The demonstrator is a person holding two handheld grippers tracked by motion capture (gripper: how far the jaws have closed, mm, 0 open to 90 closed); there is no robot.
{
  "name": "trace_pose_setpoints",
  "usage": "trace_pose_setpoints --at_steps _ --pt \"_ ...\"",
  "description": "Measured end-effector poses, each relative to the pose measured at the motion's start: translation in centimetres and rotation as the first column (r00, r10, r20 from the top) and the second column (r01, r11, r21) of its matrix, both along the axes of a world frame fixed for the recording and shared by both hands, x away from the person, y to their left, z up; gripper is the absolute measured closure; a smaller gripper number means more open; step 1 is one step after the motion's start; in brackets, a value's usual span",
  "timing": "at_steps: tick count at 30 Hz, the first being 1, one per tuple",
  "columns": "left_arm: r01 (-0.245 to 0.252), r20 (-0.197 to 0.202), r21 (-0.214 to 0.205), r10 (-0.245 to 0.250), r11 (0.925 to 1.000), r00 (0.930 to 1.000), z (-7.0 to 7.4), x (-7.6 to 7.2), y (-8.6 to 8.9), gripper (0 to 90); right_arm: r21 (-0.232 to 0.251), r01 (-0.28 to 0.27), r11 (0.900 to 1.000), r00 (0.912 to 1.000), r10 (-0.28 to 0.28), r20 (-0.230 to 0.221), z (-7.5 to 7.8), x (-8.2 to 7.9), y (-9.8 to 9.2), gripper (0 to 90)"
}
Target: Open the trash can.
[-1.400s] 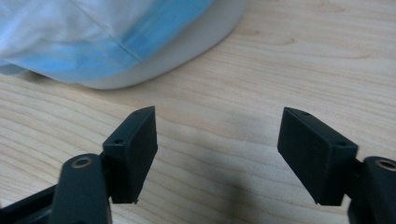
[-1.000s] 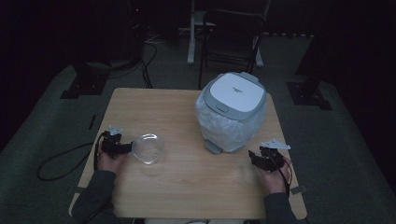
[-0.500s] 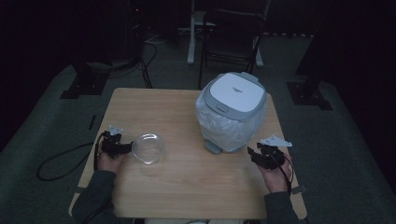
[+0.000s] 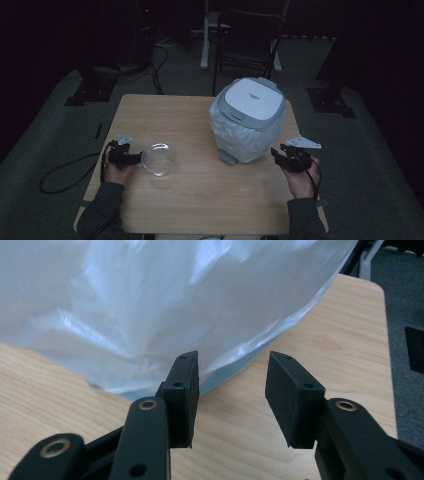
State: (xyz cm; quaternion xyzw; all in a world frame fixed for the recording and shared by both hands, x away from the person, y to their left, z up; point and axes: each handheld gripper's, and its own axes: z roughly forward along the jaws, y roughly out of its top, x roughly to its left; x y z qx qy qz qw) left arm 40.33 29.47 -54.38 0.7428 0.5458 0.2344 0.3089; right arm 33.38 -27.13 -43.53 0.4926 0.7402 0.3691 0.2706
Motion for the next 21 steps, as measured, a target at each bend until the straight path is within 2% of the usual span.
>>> trace_pose_setpoints --at_steps 6,12,21 --pt "-0.001 0.001 0.0 0.001 1.0 1.0 0.0 0.0 0.0 19.9 0.014 0.015 0.9998 0.9997 -0.016 0.017 1.0 0.3 -0.5 55.9" --pt "0.0 -0.001 0.001 0.0 1.0 1.0 0.0 0.0 0.0 19.9 0.025 0.006 0.9997 0.9989 -0.008 0.046 2.5 0.1 -0.6 57.4" --pt "0.0 0.0 0.001 0.0 1.0 1.0 0.0 0.0 0.0 19.9 0.028 -0.052 0.9983 0.9958 0.05 0.076 5.3 -0.5 -0.3 65.0"
